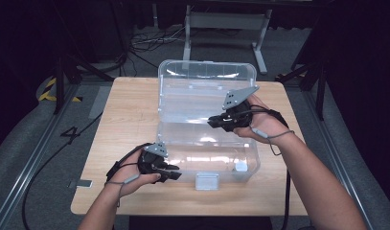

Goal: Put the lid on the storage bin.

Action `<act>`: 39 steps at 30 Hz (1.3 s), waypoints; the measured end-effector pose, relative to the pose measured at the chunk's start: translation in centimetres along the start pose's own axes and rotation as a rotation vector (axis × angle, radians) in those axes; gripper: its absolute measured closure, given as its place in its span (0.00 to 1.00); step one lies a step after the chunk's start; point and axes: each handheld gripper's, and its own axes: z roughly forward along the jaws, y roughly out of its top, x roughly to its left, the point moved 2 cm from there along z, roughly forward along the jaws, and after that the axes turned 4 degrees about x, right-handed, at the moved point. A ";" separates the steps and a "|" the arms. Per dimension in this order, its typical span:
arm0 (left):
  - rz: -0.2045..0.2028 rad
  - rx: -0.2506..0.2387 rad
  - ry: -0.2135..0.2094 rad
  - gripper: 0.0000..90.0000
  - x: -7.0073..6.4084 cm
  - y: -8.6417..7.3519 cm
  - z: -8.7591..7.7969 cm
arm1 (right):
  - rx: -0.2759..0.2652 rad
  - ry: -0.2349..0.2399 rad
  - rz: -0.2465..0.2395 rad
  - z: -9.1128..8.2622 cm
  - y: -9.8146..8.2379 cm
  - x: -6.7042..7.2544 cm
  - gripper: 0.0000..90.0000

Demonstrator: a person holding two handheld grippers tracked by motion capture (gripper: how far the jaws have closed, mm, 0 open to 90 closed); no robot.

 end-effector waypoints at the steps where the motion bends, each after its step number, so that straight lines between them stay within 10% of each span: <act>1: -0.001 0.000 0.000 0.80 0.0 0.0 0.0 | -0.001 -0.001 -0.003 0.0 0.0 0.1 0.93; 39: -0.005 -0.005 0.001 0.80 0.0 0.0 0.0 | 0.004 0.042 -0.036 -0.5 -0.9 1.9 0.93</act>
